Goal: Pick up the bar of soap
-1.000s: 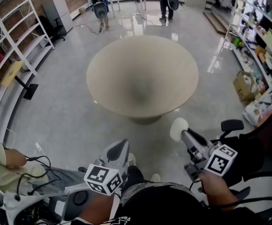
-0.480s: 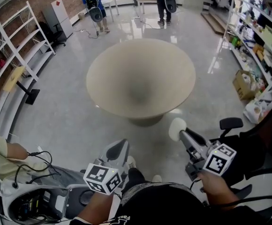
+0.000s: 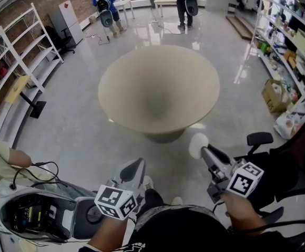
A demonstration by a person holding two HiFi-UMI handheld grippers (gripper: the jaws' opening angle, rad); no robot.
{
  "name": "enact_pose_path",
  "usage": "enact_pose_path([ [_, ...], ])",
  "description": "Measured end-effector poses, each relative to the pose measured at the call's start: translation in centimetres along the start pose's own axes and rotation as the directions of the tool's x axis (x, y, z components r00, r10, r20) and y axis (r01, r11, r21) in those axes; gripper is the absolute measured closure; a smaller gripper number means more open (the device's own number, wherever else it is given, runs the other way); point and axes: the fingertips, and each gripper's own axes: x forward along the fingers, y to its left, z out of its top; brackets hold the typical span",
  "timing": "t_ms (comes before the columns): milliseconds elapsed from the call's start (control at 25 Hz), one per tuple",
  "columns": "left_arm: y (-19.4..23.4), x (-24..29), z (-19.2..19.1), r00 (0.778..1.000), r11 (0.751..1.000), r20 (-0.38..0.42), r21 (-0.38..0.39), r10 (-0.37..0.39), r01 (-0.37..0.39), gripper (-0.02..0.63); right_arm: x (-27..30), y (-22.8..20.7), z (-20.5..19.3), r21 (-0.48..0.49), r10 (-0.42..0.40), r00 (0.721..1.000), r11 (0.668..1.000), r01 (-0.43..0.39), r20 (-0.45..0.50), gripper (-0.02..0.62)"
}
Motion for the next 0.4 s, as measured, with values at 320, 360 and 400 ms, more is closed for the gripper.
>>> enact_pose_path([
  [320,0.1,-0.4,-0.6,1.000,1.000,0.001,0.007,0.009,-0.009,0.598,0.2,-0.5,-0.4,0.019,-0.005,1.000,1.000,0.005,0.007,0.508],
  [360,0.2,-0.4,-0.5,1.000,1.000,0.000,0.011,0.009,-0.009,0.598,0.4,-0.6,-0.5,0.025,-0.008,1.000,1.000,0.008,0.008,0.508],
  [400,0.3,-0.4,-0.5,1.000,1.000,0.000,0.014,0.009,-0.009,0.598,0.5,-0.7,-0.5,0.030,-0.011,1.000,0.999,0.011,0.008,0.508],
])
